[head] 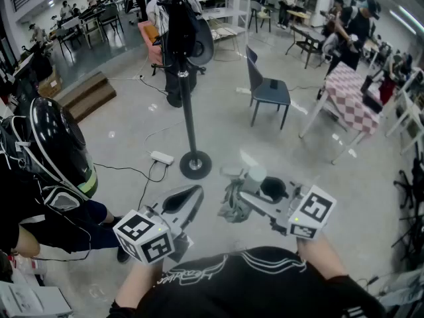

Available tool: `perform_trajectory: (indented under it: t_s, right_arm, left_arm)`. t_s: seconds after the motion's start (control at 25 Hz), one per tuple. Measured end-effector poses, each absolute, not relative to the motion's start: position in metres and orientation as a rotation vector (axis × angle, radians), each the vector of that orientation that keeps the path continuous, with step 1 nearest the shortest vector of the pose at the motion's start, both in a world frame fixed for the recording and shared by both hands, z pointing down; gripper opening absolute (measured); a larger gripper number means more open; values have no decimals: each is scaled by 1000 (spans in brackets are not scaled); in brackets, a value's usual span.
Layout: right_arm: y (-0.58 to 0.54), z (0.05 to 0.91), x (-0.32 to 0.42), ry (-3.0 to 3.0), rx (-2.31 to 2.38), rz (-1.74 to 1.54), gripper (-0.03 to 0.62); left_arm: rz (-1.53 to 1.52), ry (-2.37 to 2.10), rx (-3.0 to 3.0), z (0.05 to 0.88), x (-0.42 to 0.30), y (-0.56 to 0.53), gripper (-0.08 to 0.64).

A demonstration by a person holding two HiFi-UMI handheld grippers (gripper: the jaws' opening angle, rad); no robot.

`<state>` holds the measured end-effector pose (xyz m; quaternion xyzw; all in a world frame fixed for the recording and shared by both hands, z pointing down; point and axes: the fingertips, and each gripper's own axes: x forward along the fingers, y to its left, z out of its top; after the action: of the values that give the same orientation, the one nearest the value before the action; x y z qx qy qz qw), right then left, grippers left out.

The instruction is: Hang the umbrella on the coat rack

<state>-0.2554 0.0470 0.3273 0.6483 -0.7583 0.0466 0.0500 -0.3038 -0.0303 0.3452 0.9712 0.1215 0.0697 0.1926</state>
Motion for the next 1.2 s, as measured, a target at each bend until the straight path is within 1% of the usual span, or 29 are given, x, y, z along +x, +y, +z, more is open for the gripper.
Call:
perform_trajectory:
  t_s: [0.28,0.68,1.2]
  right_arm:
    - [40,325,-238,-2327,1974,172,163]
    - [52,333,-191,-2384,1968,179,164]
    - [82,330,-98,-2471,1876,114,164]
  left_arm:
    - [206,336,2725,343,-285,-36,-2]
    - [212,339,2722,354,-235,-23,-2]
    - [208,234,2739,351,-129,7,-2]
